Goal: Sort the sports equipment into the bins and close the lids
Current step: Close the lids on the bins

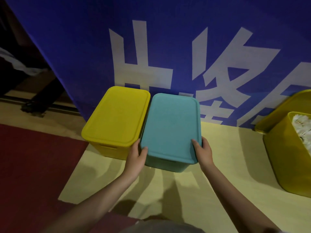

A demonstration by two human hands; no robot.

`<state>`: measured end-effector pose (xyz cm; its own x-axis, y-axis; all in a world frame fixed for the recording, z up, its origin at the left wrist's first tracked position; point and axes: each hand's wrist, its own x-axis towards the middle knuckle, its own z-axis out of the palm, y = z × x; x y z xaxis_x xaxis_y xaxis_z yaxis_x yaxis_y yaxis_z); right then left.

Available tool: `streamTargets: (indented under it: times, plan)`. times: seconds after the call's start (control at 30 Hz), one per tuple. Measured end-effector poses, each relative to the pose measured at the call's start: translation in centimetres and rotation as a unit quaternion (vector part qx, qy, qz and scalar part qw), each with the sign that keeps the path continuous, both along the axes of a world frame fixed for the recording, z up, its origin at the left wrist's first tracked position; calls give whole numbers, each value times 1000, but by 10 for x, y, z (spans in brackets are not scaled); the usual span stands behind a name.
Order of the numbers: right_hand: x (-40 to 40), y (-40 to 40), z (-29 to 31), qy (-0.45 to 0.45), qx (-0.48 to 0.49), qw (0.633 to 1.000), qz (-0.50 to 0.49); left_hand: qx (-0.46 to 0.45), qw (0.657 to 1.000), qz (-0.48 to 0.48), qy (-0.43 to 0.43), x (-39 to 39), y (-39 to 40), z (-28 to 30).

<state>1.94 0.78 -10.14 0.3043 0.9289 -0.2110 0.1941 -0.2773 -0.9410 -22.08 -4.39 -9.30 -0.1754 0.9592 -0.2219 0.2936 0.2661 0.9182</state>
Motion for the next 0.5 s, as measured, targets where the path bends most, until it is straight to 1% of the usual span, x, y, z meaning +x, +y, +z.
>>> streamTargets:
  times: [0.1, 0.23, 0.33, 0.4, 0.5]
  plan:
    - [4, 3, -1, 31, -9, 999, -6, 17, 1000, 13, -9, 11, 12, 5]
    - [22, 1, -4, 36, -3, 999, -16, 41, 999, -21, 29, 26, 10, 0]
    - [36, 7, 0, 13, 0, 1000, -5, 39, 996, -40, 64, 30, 12, -6]
    - [36, 15, 5, -11, 8, 1000, 6, 46, 995, -36, 78, 31, 23, -8]
    - [31, 28, 12, -65, 18, 997, 38, 34, 997, -15, 63, 35, 40, -8]
